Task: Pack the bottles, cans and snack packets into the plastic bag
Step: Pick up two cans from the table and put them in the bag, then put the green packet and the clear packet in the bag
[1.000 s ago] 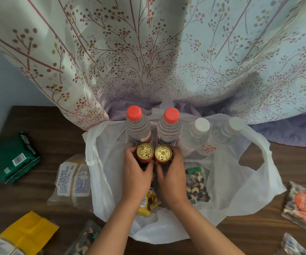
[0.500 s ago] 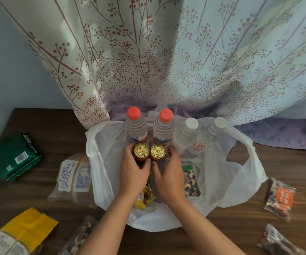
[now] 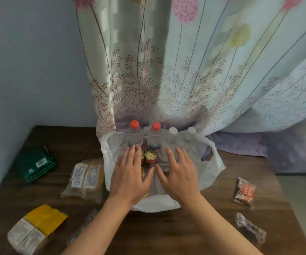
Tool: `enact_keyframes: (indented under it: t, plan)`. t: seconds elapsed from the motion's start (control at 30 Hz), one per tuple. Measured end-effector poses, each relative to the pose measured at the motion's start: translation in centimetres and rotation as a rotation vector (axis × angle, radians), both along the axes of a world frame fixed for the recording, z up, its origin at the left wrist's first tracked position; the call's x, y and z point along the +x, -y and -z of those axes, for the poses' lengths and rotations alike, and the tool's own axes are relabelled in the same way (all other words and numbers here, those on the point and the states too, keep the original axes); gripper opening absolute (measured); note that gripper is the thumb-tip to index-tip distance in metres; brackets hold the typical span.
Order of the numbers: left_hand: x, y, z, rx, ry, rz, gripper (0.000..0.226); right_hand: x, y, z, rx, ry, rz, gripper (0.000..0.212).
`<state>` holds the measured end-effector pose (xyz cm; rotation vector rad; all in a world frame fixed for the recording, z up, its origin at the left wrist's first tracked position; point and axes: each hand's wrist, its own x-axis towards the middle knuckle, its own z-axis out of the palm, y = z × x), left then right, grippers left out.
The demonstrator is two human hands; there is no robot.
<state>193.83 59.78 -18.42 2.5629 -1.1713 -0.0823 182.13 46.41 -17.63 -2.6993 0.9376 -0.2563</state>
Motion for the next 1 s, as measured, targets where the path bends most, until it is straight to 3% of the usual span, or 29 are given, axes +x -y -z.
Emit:
enact_keyframes:
  t: [0.37,0.73,1.0]
  plan:
    - [-4.1,-3.2,-4.3,0.188,0.156,0.074,0.092,-8.9,-1.6,-5.1,-0.134,-0.097,0.041,0.084]
    - [-13.9,-4.7,-7.5,0.122,0.154,0.059,0.093,-19.4,-1.7,-7.0,-0.142,-0.072,0.021,0.087]
    - [-25.0,-8.5,-6.0,0.077,0.107,-0.022,0.091,-29.9,-2.3,-7.6,-0.124,-0.002,-0.04,0.086]
